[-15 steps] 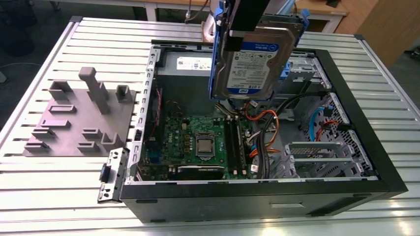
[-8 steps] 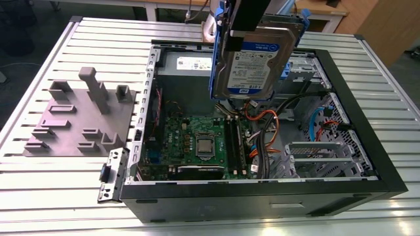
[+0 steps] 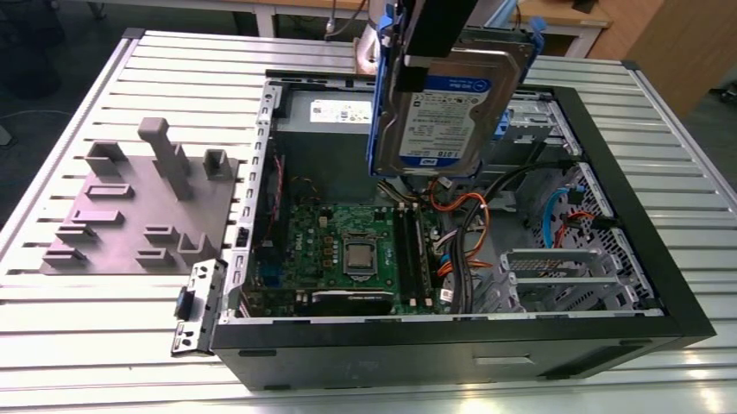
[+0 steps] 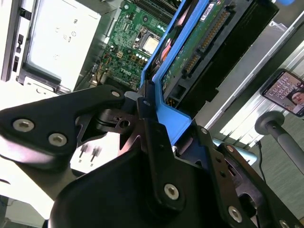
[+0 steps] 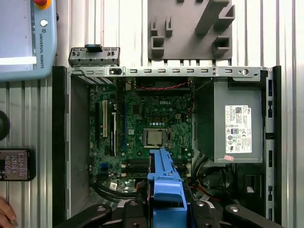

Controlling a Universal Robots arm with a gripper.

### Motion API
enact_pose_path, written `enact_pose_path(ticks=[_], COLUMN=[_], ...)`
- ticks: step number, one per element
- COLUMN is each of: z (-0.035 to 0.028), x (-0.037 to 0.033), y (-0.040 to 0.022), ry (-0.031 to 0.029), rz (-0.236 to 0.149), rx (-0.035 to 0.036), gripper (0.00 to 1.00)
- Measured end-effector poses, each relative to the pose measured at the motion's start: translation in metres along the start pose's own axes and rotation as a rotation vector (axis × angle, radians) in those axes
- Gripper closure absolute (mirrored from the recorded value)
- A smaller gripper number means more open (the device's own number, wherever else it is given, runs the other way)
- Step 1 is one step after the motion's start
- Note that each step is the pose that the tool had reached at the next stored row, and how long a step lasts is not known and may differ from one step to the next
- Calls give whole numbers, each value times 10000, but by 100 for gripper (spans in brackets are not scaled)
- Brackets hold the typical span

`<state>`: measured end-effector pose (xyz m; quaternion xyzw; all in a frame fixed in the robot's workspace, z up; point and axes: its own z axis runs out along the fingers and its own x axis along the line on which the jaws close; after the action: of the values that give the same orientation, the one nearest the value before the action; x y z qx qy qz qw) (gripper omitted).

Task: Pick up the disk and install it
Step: 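Insert the disk into the insertion slot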

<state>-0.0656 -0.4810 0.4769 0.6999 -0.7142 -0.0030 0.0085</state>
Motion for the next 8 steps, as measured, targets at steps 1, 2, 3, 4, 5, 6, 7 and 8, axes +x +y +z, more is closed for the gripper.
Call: enact_pose_path(ticks=[1,2,3,4,5,6,7,8], z=[0,1,0,0,0,1,1,2], x=[11,22,34,48,64,81,105,113], y=[0,0,-1,-1,-1,-1,-2,-5], ry=[0,-1,0,0,0,-1,-1,-2], rz=[0,0,0,0,0,0,0,0], rx=[0,0,0,0,0,0,0,0], gripper=[64,64,64,64,64,64,64,64])
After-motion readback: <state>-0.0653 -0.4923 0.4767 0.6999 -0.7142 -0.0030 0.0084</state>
